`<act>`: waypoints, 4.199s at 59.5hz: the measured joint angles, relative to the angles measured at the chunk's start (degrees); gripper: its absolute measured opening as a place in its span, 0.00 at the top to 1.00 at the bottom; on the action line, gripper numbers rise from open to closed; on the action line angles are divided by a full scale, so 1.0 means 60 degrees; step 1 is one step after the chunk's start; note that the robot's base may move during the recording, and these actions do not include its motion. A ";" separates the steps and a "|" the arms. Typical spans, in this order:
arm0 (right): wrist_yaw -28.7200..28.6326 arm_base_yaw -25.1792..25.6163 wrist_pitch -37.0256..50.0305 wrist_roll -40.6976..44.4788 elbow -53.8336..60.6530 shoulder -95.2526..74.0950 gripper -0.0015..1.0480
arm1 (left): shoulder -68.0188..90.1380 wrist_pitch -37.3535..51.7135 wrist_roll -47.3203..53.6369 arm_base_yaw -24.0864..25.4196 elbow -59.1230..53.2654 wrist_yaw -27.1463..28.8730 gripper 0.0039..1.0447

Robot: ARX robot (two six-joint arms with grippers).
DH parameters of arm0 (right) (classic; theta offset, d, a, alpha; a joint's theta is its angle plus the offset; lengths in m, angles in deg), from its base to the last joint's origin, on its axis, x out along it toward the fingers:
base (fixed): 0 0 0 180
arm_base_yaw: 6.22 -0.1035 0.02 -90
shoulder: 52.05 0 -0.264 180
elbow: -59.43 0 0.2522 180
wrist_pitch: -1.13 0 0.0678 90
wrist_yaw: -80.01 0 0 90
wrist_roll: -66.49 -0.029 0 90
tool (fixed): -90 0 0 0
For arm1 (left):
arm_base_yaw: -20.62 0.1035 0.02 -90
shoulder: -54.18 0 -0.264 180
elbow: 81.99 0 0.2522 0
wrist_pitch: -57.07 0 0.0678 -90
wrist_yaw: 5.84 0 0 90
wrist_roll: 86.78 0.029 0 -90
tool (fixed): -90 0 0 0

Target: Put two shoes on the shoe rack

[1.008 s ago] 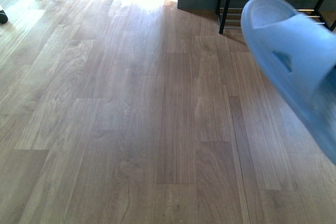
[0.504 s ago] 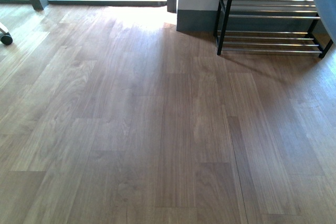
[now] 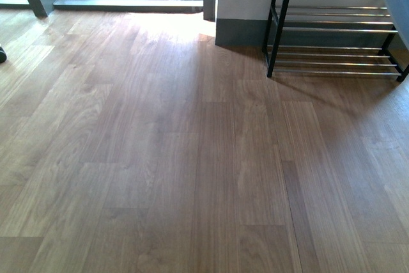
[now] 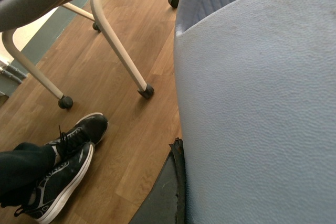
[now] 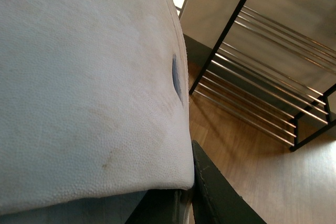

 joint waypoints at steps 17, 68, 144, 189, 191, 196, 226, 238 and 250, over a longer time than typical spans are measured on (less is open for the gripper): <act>-0.0029 -0.0018 0.0000 0.0000 0.0000 -0.0011 0.98 | 0.0004 0.0000 0.0000 0.0015 0.0000 0.0029 0.98; 0.0018 -0.0007 0.0000 0.0000 0.0004 -0.0015 0.98 | 0.0004 -0.0004 0.0000 0.0007 -0.0011 0.0018 0.98; 0.0036 -0.0004 -0.0004 0.0000 0.0022 -0.0047 0.98 | 0.0022 -0.0011 0.0000 -0.0018 -0.0022 -0.0004 0.98; 0.0022 -0.0007 -0.0004 -0.0004 0.0025 -0.0033 0.98 | 0.0022 -0.0011 0.0004 -0.0018 -0.0025 -0.0004 0.98; 0.0025 -0.0007 -0.0004 0.0000 0.0025 -0.0033 0.98 | 0.0022 -0.0011 0.0004 -0.0018 -0.0025 -0.0004 0.98; 0.0029 -0.0007 -0.0004 0.0000 0.0025 -0.0033 0.98 | 0.0022 -0.0011 0.0004 -0.0018 -0.0025 0.0000 0.98; -0.0040 -0.0029 -0.0004 0.0000 0.0025 -0.0040 0.98 | 0.0004 -0.0011 0.0004 0.0018 -0.0025 0.0055 0.98; -0.0670 -0.0299 0.1151 -0.1734 -0.0273 -0.1093 0.98 | 0.0004 -0.0011 0.0004 0.0018 -0.0025 0.0029 0.98; 0.0328 -0.1104 0.1938 -0.2514 -0.2226 -0.4590 0.98 | 0.0004 -0.0011 0.0007 0.0011 -0.0025 0.0025 0.98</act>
